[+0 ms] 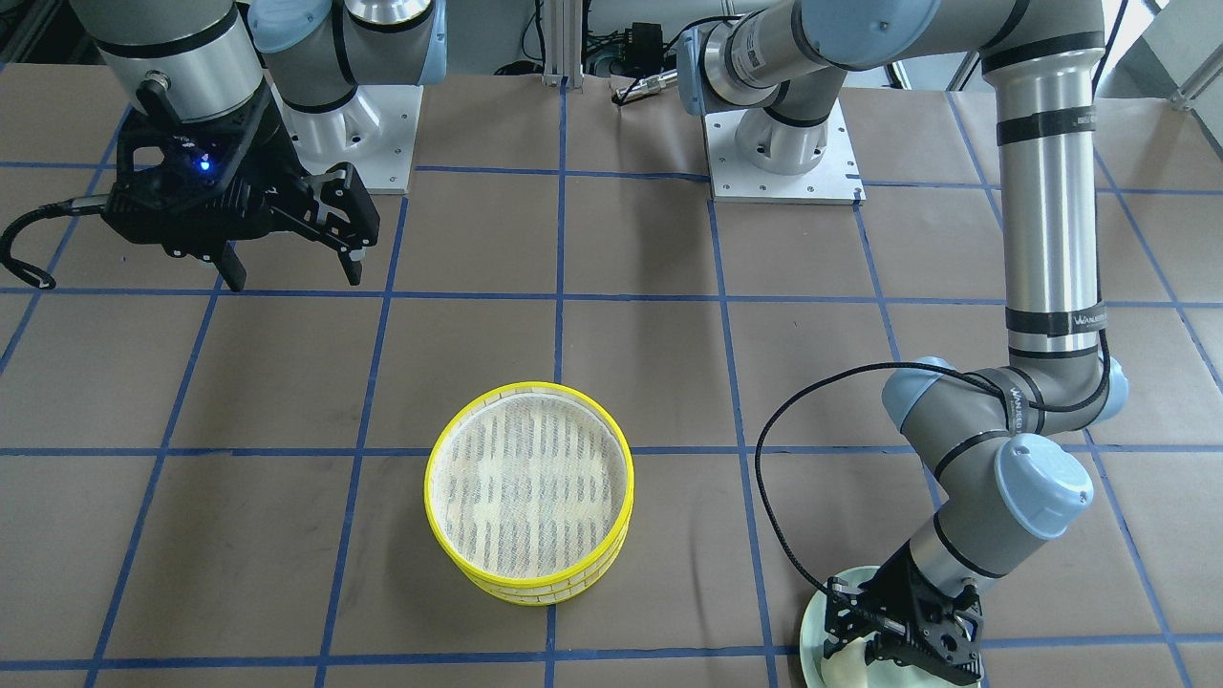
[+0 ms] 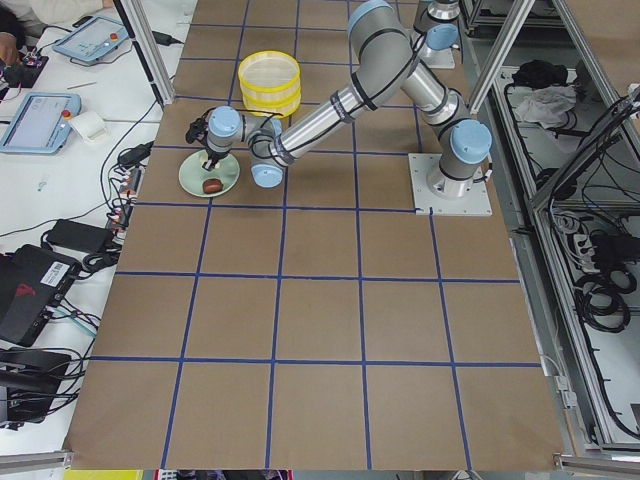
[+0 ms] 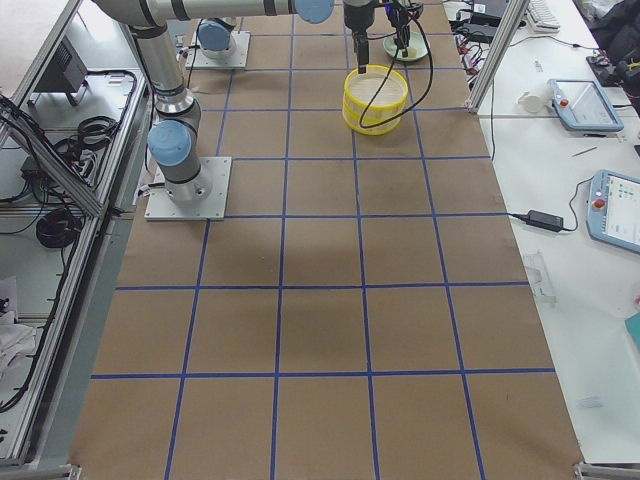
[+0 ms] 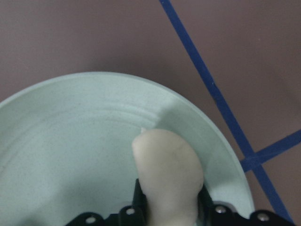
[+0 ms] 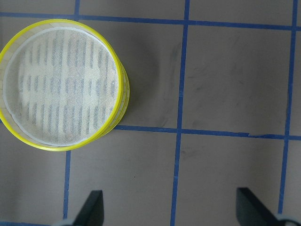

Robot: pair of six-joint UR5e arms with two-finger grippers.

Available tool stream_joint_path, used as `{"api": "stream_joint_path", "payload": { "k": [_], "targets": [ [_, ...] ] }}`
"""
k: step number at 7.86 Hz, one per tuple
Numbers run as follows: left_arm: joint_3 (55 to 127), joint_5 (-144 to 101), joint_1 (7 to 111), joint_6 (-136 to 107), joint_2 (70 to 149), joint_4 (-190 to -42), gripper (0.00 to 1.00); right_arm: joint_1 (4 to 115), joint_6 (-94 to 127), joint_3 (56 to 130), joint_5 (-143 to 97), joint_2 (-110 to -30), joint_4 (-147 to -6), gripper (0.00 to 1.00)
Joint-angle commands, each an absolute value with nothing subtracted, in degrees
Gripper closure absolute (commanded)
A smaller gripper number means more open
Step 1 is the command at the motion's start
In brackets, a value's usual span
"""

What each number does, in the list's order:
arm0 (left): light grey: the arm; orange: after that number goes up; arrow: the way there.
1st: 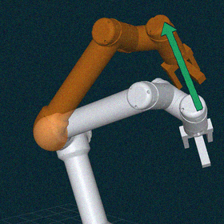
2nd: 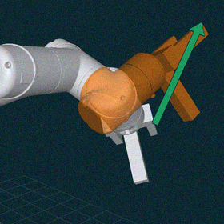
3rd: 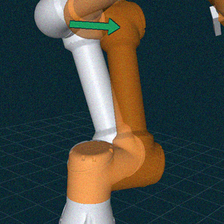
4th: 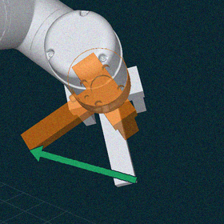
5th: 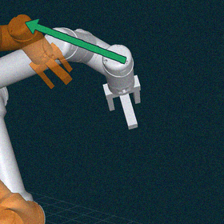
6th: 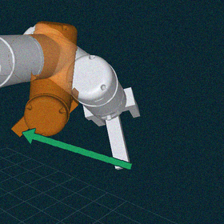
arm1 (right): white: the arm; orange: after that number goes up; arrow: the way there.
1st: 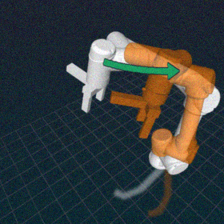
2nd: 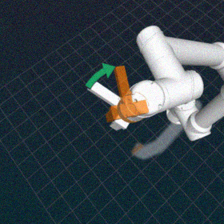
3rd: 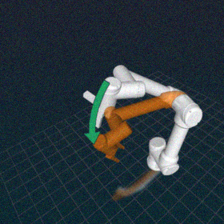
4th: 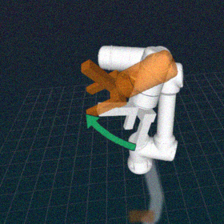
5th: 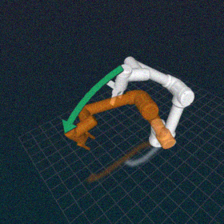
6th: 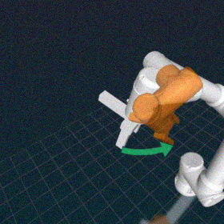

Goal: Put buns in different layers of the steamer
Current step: 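Lift the white bun with the left gripper while the right reaches the steamer rim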

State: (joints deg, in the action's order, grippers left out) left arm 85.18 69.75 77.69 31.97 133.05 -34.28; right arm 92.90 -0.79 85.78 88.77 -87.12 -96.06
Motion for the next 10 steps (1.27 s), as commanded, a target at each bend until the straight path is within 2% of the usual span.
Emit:
{"api": "stream_joint_path", "payload": {
  "k": [1, 3, 4, 6, 10],
  "targets": [
    [85.5, 70.2, 77.7, 32.1, 131.8, -35.1, 1.00, 92.9, -0.7, 85.9, 88.6, -87.1, -96.1, 0.00],
    [86.0, 72.0, 77.8, 31.6, 126.9, -38.6, 1.00, 93.1, -0.9, 86.0, 87.9, -86.4, -99.2, 0.00],
    [86.3, 74.5, 77.8, 31.6, 122.9, -45.1, 1.00, 93.1, -0.8, 86.0, 87.8, -85.3, -100.1, 0.00],
    [88.5, 78.2, 77.9, 31.7, 117.2, -52.6, 1.00, 93.3, 2.7, 86.2, 87.8, -79.7, -103.3, 0.00],
    [89.8, 79.5, 80.1, 28.0, 116.2, -52.6, 1.00, 96.4, 13.1, 86.7, 85.1, -70.7, -112.0, 0.00]
  ]
}}
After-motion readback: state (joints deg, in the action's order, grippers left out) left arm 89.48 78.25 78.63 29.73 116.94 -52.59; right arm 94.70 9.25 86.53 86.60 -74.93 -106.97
